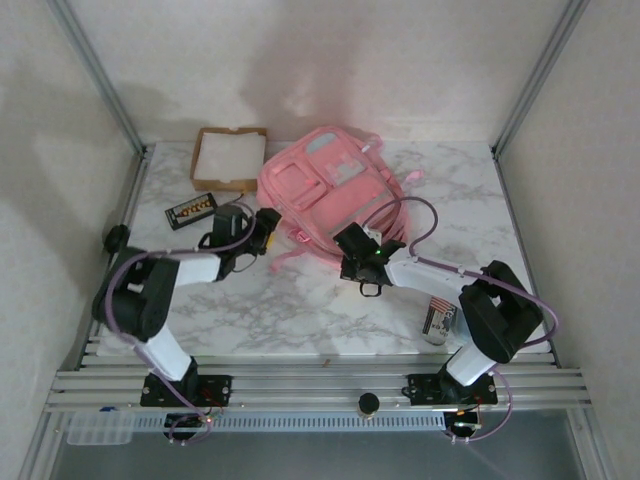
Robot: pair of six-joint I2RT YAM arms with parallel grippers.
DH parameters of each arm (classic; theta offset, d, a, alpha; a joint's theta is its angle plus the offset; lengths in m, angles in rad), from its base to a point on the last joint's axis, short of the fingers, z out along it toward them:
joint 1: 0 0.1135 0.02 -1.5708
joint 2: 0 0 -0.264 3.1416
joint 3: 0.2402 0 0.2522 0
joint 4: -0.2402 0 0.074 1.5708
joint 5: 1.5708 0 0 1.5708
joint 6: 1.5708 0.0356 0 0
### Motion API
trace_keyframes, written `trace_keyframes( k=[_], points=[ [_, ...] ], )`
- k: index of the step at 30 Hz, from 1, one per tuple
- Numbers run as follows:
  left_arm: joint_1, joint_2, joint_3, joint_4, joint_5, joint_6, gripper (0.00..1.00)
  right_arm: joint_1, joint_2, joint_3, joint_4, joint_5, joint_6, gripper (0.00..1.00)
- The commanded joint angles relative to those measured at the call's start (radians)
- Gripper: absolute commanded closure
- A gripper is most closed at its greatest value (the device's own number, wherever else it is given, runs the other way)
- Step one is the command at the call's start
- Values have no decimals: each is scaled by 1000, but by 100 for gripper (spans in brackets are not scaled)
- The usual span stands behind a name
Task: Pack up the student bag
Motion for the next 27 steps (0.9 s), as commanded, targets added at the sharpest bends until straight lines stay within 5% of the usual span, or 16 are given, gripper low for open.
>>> trace_keyframes(
  k=[1, 6, 16, 27],
  points=[
    [-148, -80, -66, 65, -72, -160, 31, 2, -4, 4, 18, -33, -54, 100],
    [-304, -33, -55, 151, -190, -310, 34, -12, -20, -36, 56, -50, -78, 100],
    [-429, 220, 73, 274, -259, -537, 49, -28, -21, -66, 109, -78, -104, 100],
    [-441, 264, 88, 131, -402, -560, 100, -84, -59, -105, 59, 1, -113, 100]
  ],
)
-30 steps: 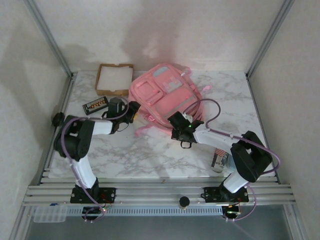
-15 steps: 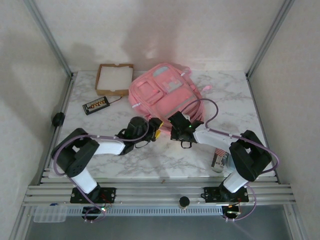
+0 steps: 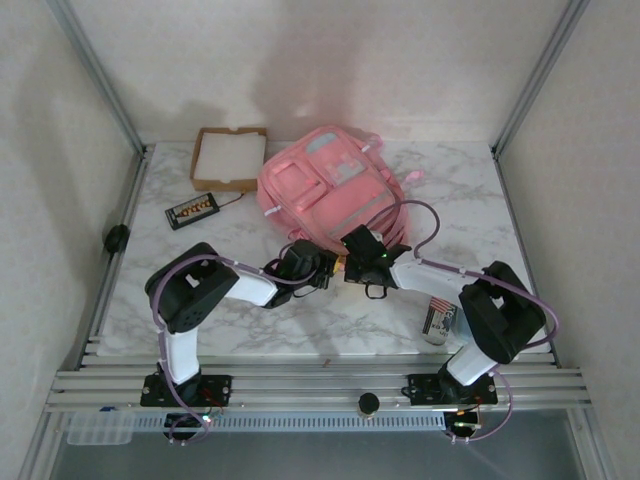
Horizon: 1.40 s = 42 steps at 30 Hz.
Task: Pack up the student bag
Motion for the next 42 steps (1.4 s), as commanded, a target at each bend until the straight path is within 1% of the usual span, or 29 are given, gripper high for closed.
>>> trace_keyframes(
  k=[1, 5, 8, 10, 11, 12, 14, 15, 16, 17, 18, 20, 22, 24, 25, 27, 29, 31, 32, 34, 35, 36, 37, 39, 40, 41, 42],
  points=[
    [14, -16, -41, -23, -111, -11, 100, -43, -49, -22, -50, 73, -24, 100],
    [56, -119, -113, -143, -130, 84, 100, -121, -112, -24, -93, 126, -70, 100],
    [109, -238, -173, -307, -154, 205, 100, -195, -148, -31, -102, 120, -112, 100],
    [159, -326, -223, -361, -162, 297, 100, -243, -150, -30, -104, 118, -148, 100],
    [191, -368, -237, -431, -152, 350, 100, -262, -150, -27, -104, 120, -164, 100],
    [235, -406, -245, -467, -142, 432, 100, -275, -146, -21, -103, 123, -180, 100],
    [321, -445, -223, -590, -138, 576, 100, -282, -144, -3, -104, 138, -198, 100],
    [377, -447, -201, -652, -130, 682, 100, -282, -141, 6, -94, 126, -207, 100],
    [423, -445, -171, -722, -140, 739, 100, -281, -142, 10, -80, 99, -218, 100],
    [478, -447, -156, -755, -131, 796, 100, -277, -144, 9, -61, 67, -221, 100],
    [527, -454, -146, -753, -109, 854, 100, -268, -145, 3, -35, 21, -228, 100],
    [592, -468, -112, -778, -135, 924, 100, -238, -143, -6, 10, -52, -233, 100],
    [641, -480, -82, -790, -119, 956, 100, -191, -131, -12, 53, -119, -227, 100],
    [645, -511, -83, -743, -53, 954, 100, -141, -111, -12, 93, -170, -212, 100],
    [635, -531, -91, -714, -2, 938, 92, -127, -97, -14, 118, -211, -212, 100],
    [603, -569, -103, -693, 50, 892, 83, -123, -77, -17, 138, -253, -208, 100],
    [563, -618, -104, -720, 46, 864, 57, -124, -80, -21, 163, -272, -248, 100],
    [540, -672, -123, -741, 28, 837, 48, -123, -91, -24, 173, -292, -293, 100],
    [535, -699, -137, -750, 25, 820, 46, -124, -95, -30, 179, -324, -329, 95],
    [514, -734, -157, -746, 45, 782, 44, -127, -102, -52, 211, -437, -390, 84],
    [492, -745, -164, -743, 53, 750, 43, -126, -102, -59, 211, -478, -400, 81],
    [467, -752, -164, -740, 49, 732, 41, -126, -107, -73, 213, -515, -407, 75],
    [439, -756, -156, -763, 28, 716, 39, -126, -122, -93, 208, -522, -403, 71],
    [399, -771, -152, -810, -14, 694, 39, -133, -169, -143, 213, -482, -385, 69],
    [384, -785, -165, -809, -26, 671, 40, -141, -197, -166, 216, -467, -388, 67],
    [370, -797, -188, -787, -21, 643, 39, -147, -218, -183, 215, -459, -402, 63],
    [353, -805, -206, -765, -10, 615, 39, -150, -230, -196, 214, -458, -417, 61]
  ],
)
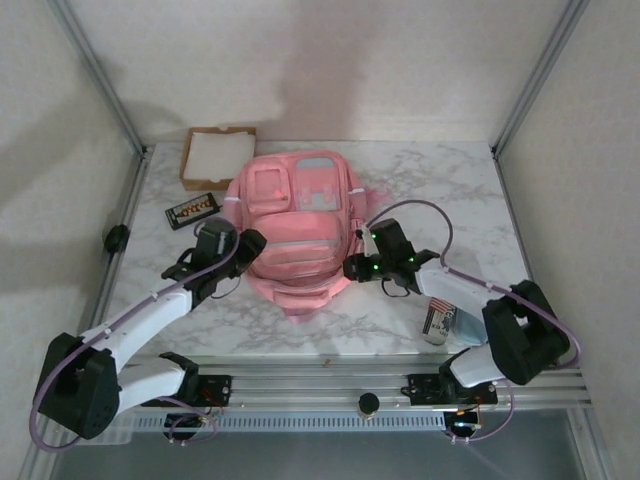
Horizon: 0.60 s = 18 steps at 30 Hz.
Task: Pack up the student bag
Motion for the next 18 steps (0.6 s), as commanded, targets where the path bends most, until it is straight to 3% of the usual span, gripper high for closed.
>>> trace_keyframes(
  k=[1, 4, 9, 13, 18],
  points=[
    [-49, -39, -56, 12, -44, -127, 39, -13, -65, -49, 3, -32, -63, 60],
    [-116, -64, -63, -53, -120, -219, 32, -9, -75, -91, 95, -180, -62, 52],
    [-140, -104, -108, -48, -183, -268, 29, 20, -24, -86, 145, -145, -85, 45],
    [-160, -94, -97, -117, -198, -306, 28, 20, 26, -51, 149, -60, -108, 52],
    [-177, -146, -139, -127, -227, -350, 29, 21, 68, -43, 186, -60, -166, 59]
  ],
)
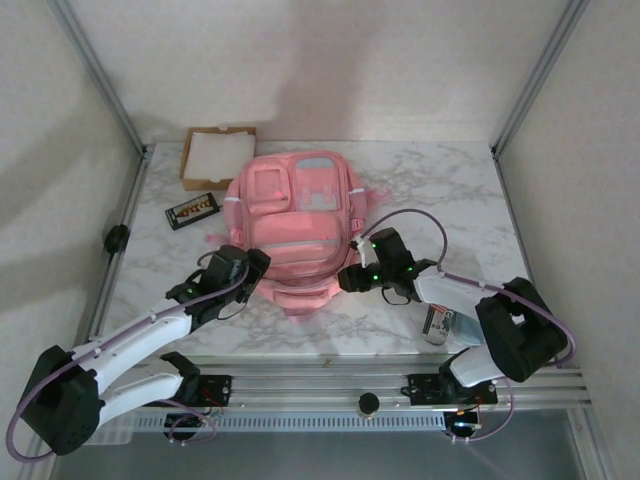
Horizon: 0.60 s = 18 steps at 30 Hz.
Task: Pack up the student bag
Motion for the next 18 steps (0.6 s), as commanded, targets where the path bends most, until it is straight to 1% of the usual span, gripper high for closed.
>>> trace_keyframes(
  k=[1, 5, 9, 13, 14, 16, 18],
  points=[
    [-8, -28, -42, -38, -53, -75, 29, 6, 17, 19, 60, 22, -69, 60],
    [-9, -13, -86, 8, -44, -123, 29, 8, 16, 17, 99, 49, -110, 65],
    [-5, 27, -92, 30, -89, -131, 33, 11, 8, 4, 113, 92, -138, 70],
    [3, 114, -85, 96, -94, -116, 38, 18, -12, -3, 85, 80, -150, 68],
    [6, 133, -83, 103, -95, -116, 41, 18, -21, -13, 89, 84, -145, 68],
    [11, 162, -83, 126, -107, -104, 52, 18, -40, -32, 85, 146, -133, 67],
    [17, 172, -71, 107, -131, -96, 65, 18, -56, -43, 84, 184, -130, 67]
  ],
)
